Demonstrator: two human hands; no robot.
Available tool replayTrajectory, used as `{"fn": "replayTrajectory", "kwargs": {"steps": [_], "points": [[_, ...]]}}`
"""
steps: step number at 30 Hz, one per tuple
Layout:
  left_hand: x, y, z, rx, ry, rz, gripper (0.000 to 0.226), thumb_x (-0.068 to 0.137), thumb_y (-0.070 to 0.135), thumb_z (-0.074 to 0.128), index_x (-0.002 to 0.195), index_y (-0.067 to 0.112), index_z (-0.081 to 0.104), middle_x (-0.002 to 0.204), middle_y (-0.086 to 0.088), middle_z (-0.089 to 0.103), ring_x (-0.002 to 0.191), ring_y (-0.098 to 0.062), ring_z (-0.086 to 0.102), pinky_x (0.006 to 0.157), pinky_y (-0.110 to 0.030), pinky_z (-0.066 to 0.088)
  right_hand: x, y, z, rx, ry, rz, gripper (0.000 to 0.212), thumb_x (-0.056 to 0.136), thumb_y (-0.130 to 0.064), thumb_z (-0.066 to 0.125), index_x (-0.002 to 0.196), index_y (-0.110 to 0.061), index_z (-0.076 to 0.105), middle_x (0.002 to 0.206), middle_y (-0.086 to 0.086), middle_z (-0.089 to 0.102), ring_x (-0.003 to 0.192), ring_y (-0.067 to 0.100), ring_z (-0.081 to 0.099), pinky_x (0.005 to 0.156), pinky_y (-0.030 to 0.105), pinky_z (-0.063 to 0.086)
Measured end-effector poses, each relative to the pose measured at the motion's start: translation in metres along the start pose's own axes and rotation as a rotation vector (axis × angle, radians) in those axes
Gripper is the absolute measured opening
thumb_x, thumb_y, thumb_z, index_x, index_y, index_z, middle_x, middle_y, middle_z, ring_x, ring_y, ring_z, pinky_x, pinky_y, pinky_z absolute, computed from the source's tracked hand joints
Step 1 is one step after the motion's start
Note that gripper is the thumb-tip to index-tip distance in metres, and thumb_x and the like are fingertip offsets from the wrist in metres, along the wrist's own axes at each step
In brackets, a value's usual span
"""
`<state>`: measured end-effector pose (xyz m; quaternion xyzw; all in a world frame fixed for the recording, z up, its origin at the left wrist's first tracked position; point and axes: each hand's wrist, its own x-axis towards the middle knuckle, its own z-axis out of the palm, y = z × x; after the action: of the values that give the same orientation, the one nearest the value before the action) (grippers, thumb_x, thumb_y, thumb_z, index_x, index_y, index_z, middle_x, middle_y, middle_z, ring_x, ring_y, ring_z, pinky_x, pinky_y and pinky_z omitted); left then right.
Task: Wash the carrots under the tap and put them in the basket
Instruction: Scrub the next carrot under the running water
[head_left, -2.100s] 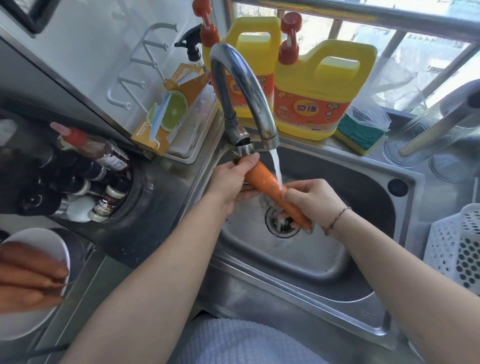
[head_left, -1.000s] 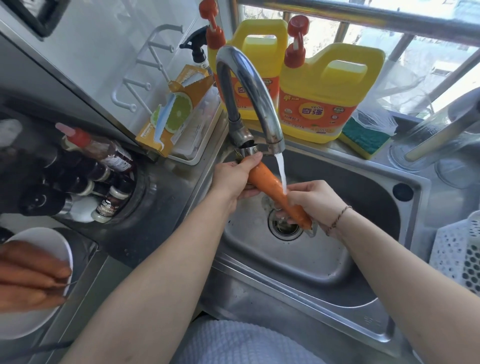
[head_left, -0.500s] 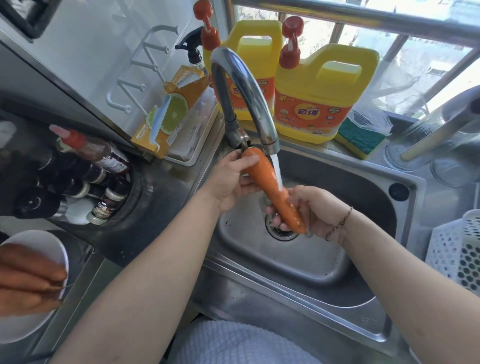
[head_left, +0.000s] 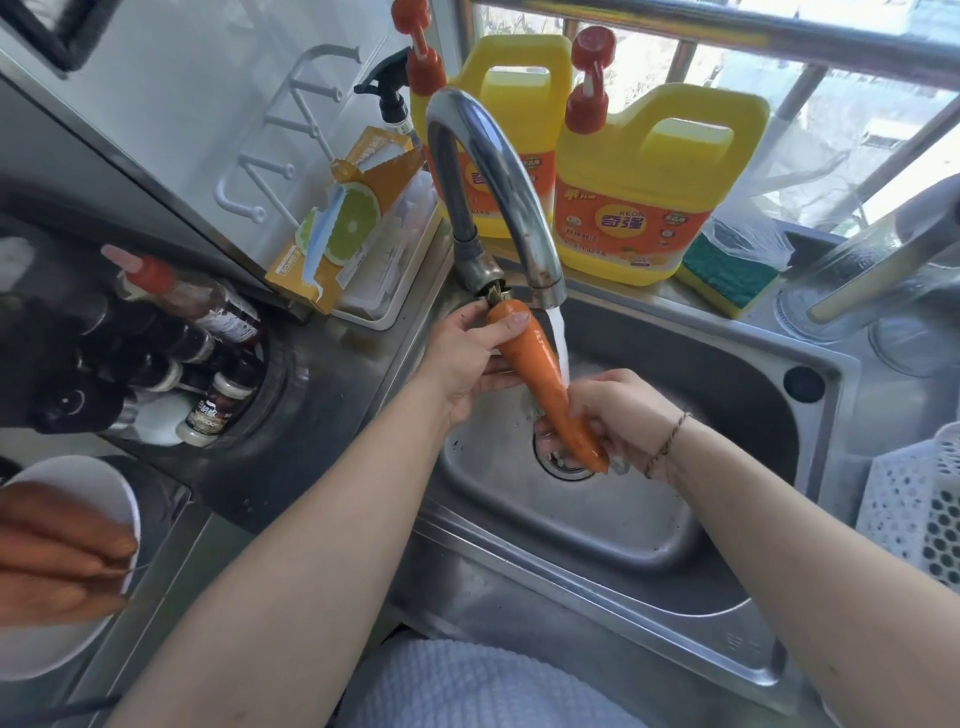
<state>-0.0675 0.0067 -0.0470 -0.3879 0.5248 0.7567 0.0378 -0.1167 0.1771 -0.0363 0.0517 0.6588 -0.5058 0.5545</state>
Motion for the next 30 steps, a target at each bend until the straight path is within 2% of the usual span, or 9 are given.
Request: {"fn": "replayTrajectory", "kwargs": {"steps": [2,4,8,13,16,19,22,27,30], "points": [[-0.002,-0.002,0.003,0.008,-0.005,0.005,0.037,0.088,0.020,0.073,0.122,0.018,0.058,0.117,-0.013,0.066,0.091,-0.030,0.072,0.064,-0.035,0.060,0.002,-0.001,0.001,-0.011,0.027,-0.001,0.031,0.093,-0.016,0.055,0.114,0.007,0.057,0.091,0.025,0.073,0.072,0.032,0.072,0.075,0.047,0.059],[-0.001,-0.002,0.003,0.017,0.000,0.011,0.043,0.088,0.019,0.074,0.126,0.016,0.056,0.118,-0.012,0.066,0.090,-0.029,0.072,0.063,-0.035,0.059,0.003,0.001,0.000,0.014,0.022,-0.007,0.032,0.093,-0.016,0.054,0.115,0.007,0.056,0.092,0.024,0.074,0.076,0.034,0.072,0.081,0.050,0.057],[0.001,0.002,0.000,-0.012,0.024,0.002,0.044,0.086,0.020,0.075,0.126,0.015,0.057,0.118,-0.016,0.065,0.091,-0.031,0.071,0.063,-0.037,0.059,0.002,0.007,-0.003,0.126,-0.062,-0.047,0.031,0.090,0.003,0.051,0.119,0.013,0.057,0.105,0.028,0.070,0.082,0.031,0.073,0.061,0.033,0.060],[0.000,-0.001,0.002,-0.014,0.012,0.001,0.045,0.086,0.021,0.075,0.126,0.015,0.056,0.120,-0.016,0.064,0.093,-0.032,0.071,0.065,-0.036,0.060,0.005,0.006,-0.006,0.011,-0.013,-0.054,0.031,0.099,-0.022,0.057,0.113,0.005,0.059,0.094,0.021,0.075,0.082,0.030,0.075,0.068,0.036,0.061],[0.002,0.001,-0.004,-0.044,0.039,-0.006,0.053,0.086,0.021,0.076,0.132,0.012,0.053,0.121,-0.017,0.064,0.094,-0.032,0.071,0.066,-0.037,0.060,0.006,0.013,-0.010,0.080,-0.104,-0.119,0.031,0.096,-0.006,0.057,0.123,0.010,0.056,0.107,0.024,0.072,0.092,0.030,0.073,0.074,0.034,0.062],[0.002,0.003,-0.011,-0.140,0.036,-0.016,0.037,0.088,0.018,0.073,0.120,0.017,0.055,0.119,-0.016,0.064,0.095,-0.030,0.070,0.070,-0.039,0.061,0.008,0.024,-0.026,0.263,-0.253,-0.181,0.057,0.077,0.006,0.062,0.133,0.007,0.051,0.125,0.028,0.062,0.111,0.033,0.066,0.090,0.035,0.058],[0.002,0.002,-0.012,-0.202,0.040,-0.022,0.028,0.090,0.016,0.070,0.114,0.018,0.055,0.118,-0.017,0.064,0.091,-0.028,0.071,0.066,-0.038,0.061,0.007,0.030,-0.037,0.328,-0.292,-0.232,0.070,0.064,0.014,0.073,0.131,0.003,0.055,0.126,0.028,0.062,0.109,0.034,0.066,0.090,0.037,0.057],[0.003,0.002,-0.013,-0.260,0.092,-0.011,0.025,0.092,0.016,0.068,0.113,0.018,0.054,0.122,-0.017,0.063,0.100,-0.030,0.068,0.078,-0.043,0.061,0.000,0.031,-0.039,0.071,-0.063,-0.341,0.054,0.071,0.007,0.078,0.122,-0.007,0.065,0.108,0.014,0.074,0.099,0.031,0.070,0.091,0.037,0.056],[0.002,0.002,-0.017,-0.227,0.115,-0.005,0.035,0.091,0.020,0.070,0.121,0.018,0.051,0.119,-0.013,0.063,0.098,-0.028,0.068,0.075,-0.041,0.062,-0.001,0.030,-0.035,0.052,0.025,-0.402,0.034,0.083,0.009,0.067,0.114,-0.006,0.067,0.097,0.013,0.076,0.092,0.031,0.073,0.084,0.035,0.060]]}}
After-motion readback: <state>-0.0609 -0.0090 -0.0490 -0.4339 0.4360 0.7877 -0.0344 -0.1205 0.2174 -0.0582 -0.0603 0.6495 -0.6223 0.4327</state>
